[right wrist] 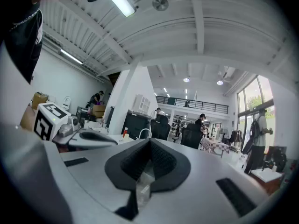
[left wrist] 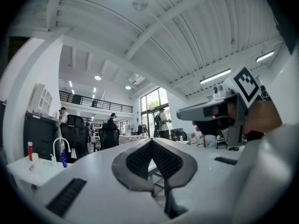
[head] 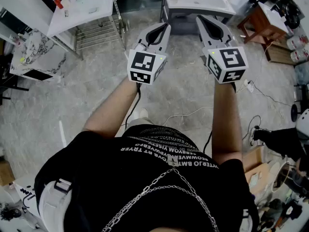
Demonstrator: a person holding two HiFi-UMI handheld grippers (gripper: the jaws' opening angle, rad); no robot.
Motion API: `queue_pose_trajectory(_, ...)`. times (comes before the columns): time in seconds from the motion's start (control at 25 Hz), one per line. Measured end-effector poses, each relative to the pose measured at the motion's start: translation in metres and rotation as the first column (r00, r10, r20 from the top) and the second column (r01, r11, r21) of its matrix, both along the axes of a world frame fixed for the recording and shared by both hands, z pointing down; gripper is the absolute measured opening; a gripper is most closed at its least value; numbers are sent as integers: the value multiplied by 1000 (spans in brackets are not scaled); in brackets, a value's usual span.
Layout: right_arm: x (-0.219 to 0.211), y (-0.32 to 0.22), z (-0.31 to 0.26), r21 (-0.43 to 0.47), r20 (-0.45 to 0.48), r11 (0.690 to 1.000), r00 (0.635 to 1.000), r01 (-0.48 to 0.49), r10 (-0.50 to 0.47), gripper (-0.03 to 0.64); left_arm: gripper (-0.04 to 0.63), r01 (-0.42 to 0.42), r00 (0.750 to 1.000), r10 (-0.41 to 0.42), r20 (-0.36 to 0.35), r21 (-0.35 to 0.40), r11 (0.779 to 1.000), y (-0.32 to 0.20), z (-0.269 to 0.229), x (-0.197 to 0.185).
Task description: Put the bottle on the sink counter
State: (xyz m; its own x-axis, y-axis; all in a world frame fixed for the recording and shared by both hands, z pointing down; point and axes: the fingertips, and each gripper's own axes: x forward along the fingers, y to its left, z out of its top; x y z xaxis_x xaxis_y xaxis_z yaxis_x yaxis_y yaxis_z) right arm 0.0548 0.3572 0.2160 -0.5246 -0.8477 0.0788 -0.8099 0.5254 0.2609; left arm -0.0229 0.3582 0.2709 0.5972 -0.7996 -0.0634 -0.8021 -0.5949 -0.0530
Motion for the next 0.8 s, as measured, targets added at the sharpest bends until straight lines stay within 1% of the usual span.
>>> queue_pose_trajectory(0.12,17,7,28,-43,21,999,1000,-8,9,-5,6,38,999,-38,3,29,999,-1,-5,-8)
queue_pose_trajectory(0.36,37,25,57,-96,138,995,990,-28,42,-3,6,70,996,-74,49,62,996,12,-3,-22)
queue_pose_trajectory(0.44,39,26,66,-108,157,993,986,-38,55,-3,6,71,995,-75,71,60,996,12,3,-25)
queue_pose_trajectory(0.6,37,25,85,-123,162,992,985,-42,62,-3,6,60,993,-65,99,53,997,13,11,-38)
queue_pose_trajectory(0.68,37,25,94,-131,163,990,984,-48,70,-3,6,74,990,-79,113,48,996,10,15,-50)
queue_pose_trajectory(0.8,42,20,104,-142,170,988,981,-67,91,-3,6,99,986,-100,135,17,995,-2,28,-67)
